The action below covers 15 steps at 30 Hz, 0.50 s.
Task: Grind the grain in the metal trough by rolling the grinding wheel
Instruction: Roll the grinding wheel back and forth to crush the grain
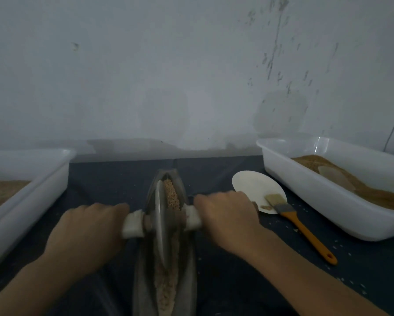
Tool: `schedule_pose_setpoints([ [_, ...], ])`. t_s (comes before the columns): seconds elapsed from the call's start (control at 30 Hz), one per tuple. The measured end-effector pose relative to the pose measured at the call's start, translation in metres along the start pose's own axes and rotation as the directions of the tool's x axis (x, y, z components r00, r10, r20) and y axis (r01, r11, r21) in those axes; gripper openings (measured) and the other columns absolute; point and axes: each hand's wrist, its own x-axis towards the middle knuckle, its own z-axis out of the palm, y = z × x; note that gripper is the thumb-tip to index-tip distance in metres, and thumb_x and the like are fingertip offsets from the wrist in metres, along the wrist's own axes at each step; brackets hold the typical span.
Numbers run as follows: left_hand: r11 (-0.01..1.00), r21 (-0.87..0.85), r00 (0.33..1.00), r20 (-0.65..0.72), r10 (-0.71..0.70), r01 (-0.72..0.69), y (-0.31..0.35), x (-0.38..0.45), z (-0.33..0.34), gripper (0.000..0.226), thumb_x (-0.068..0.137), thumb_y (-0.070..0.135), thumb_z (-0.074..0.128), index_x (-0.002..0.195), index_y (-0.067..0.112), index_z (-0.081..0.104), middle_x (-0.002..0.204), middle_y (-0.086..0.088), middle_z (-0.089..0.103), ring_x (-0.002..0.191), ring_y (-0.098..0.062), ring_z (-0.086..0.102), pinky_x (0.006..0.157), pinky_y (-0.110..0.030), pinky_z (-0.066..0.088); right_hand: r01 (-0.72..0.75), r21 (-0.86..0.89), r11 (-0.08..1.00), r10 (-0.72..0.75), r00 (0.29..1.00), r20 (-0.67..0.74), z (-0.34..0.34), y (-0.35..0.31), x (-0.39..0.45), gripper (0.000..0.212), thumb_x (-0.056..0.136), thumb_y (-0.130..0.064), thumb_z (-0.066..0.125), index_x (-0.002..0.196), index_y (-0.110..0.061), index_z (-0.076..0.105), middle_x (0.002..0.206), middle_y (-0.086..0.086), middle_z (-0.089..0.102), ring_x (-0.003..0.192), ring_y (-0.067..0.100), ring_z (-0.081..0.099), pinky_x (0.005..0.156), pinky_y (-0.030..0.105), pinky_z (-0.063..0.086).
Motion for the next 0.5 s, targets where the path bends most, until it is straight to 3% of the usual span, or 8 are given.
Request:
schedule_pose_setpoints([
  [0.07,0.997,-0.023,0.997,0.023,-0.074,0.075,-0.001,0.016,0.011,0.025,0.073,0.054,0.058,0.075,0.035,0.041,0.062,0.011,0.044,0.064,-0.014,0.059,0.052,-0.029,0.03,-0.011,0.003,1.0,0.011,1.0,0.003,0.009,0.005,0.024,0.017,0.081,-0.022,0.065,0.091,-0.02,0.051,0.081,0.002,0.063,0.07,0.026,0.061,0.056,0.033,0.032],
  [0.23,0.993,-0.066,0.995,0.04,-0.096,0.099,-0.004,0.037,0.021,0.022,0.077,0.054,0.056,0.078,0.036,0.043,0.064,0.012,0.042,0.062,-0.012,0.054,0.053,-0.028,0.031,-0.043,-0.045,0.998,0.042,0.999,-0.017,0.016,0.01,0.046,0.012,0.082,-0.013,0.059,0.089,-0.018,0.05,0.081,0.004,0.063,0.07,0.029,0.06,0.054,0.033,0.023],
  [0.37,0.995,-0.057,0.99,0.121,-0.069,0.076,-0.002,0.013,0.009,0.024,0.074,0.057,0.051,0.074,0.036,0.039,0.066,0.011,0.043,0.07,-0.011,0.058,0.056,-0.029,0.033,0.042,0.043,0.998,-0.044,0.998,0.046,-0.002,0.004,0.018,0.016,0.084,-0.02,0.064,0.096,-0.018,0.053,0.085,0.004,0.063,0.073,0.026,0.06,0.058,0.034,0.034],
  [0.5,0.996,-0.069,0.991,0.125,-0.042,0.051,-0.001,-0.021,-0.002,0.023,0.058,0.062,0.047,0.071,0.046,0.037,0.054,0.009,0.037,0.065,-0.011,0.061,0.05,-0.03,0.03,0.086,0.041,0.995,-0.086,0.996,-0.014,-0.023,-0.009,-0.019,0.037,0.052,-0.024,0.084,0.072,-0.021,0.053,0.056,-0.002,0.057,0.044,0.02,0.053,0.045,0.028,0.025],
])
